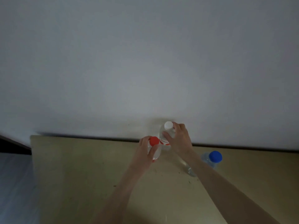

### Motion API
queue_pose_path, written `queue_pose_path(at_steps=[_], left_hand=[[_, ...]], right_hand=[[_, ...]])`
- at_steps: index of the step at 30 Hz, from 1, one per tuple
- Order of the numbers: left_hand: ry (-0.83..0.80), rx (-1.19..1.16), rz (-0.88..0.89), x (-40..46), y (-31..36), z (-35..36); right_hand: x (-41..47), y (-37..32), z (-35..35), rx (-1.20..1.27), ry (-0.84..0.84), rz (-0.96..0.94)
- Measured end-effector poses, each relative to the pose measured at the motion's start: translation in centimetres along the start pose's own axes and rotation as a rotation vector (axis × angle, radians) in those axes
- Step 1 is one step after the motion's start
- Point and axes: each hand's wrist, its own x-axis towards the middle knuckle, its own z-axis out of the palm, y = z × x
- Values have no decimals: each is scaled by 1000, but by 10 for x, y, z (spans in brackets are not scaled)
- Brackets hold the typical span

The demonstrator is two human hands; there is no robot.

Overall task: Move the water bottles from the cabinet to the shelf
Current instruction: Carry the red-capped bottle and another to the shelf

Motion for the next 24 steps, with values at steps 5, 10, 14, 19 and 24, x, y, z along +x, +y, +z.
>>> queue_pose_path(at_steps=[5,10,14,19,24], left_hand=[[-40,-36,12,-4,-6,-4],[-52,-38,65,-16,-15,-14],[-34,-83,82,-29,-28,-27],[-207,-29,124,-47,-49,-44],[-371,-95,230,-73,-32,-45]], right_hand=[[-3,2,4,21,27,-31],[-32,2,12,114,2,-19],[-64,4,17,172,122,65],[-137,2,23,188,281,130],[-219,9,23,288,392,286]])
